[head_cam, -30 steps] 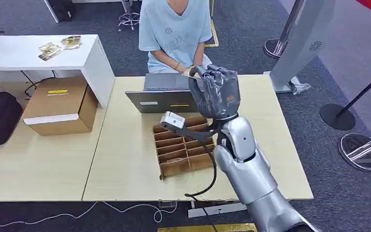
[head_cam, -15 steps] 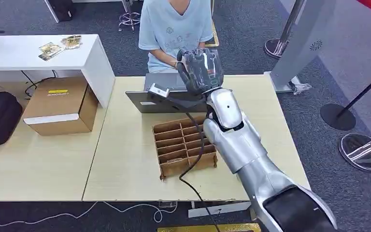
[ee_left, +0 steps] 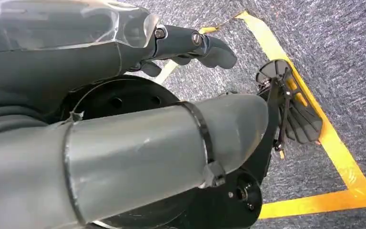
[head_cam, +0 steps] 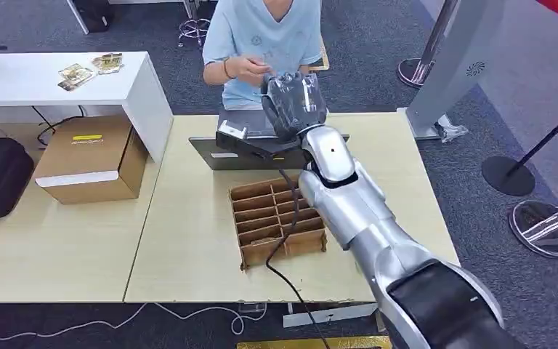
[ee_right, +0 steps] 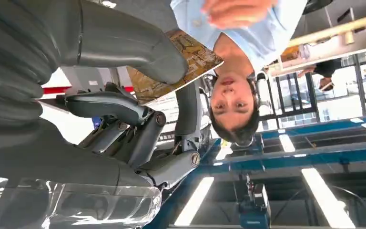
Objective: Pass the card to the sensor for recognition and then transmit it.
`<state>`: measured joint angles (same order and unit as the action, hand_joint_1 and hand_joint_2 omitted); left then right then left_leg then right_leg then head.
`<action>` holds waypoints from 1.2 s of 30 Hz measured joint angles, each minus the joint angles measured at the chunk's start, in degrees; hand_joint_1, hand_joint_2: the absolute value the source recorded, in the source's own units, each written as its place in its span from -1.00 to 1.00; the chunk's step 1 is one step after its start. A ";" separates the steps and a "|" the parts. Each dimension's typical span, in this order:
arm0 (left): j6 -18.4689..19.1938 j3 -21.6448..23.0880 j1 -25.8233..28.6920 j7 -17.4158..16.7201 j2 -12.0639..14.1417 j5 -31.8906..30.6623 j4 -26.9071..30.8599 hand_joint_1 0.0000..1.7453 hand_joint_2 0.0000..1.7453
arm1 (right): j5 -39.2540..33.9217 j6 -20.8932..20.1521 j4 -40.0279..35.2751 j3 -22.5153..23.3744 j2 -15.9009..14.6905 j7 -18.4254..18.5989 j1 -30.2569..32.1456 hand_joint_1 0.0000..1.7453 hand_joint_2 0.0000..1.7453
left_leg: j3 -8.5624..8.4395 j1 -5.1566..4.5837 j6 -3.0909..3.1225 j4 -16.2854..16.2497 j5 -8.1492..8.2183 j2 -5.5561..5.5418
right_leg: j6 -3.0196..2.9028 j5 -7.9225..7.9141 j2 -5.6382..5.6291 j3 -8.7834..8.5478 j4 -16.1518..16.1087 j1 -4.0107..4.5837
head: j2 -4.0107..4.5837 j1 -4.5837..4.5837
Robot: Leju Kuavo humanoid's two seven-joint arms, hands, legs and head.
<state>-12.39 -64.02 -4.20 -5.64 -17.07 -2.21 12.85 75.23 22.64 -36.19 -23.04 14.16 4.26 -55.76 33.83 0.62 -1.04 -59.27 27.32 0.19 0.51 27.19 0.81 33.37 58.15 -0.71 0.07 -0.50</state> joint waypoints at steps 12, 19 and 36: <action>-0.20 0.00 -0.07 0.00 0.00 0.68 0.00 -1.00 -1.00 | 0.35 0.55 3.08 0.66 0.09 0.54 -0.86 0.92 1.00 | 0.00 0.00 0.00 -0.01 0.00 0.00 | 0.00 0.00 0.00 0.01 0.00 0.00 | 0.00 -0.02; -0.37 0.00 -0.08 0.00 0.00 0.68 0.00 -1.00 -1.00 | 1.07 0.92 3.80 0.90 0.09 0.61 -1.07 0.88 1.00 | 0.00 0.00 0.00 -0.01 0.00 0.00 | 0.00 0.00 -0.01 0.01 0.00 0.00 | 0.00 -0.02; -0.50 0.00 -0.10 0.00 0.00 0.68 0.00 -1.00 -1.00 | 1.16 0.87 4.54 0.90 0.11 0.63 -1.24 -1.00 1.00 | 0.00 0.00 0.00 -0.01 0.00 0.00 | 0.00 0.00 -0.01 0.00 0.00 0.00 | 0.00 0.00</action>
<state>-12.90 -64.02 -4.29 -5.64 -17.07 -1.53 12.85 76.39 23.52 -31.65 -22.14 14.27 4.90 -57.00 33.82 0.62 -1.04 -59.28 27.32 0.19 0.51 27.19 0.80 33.38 58.15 -0.71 0.07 -0.50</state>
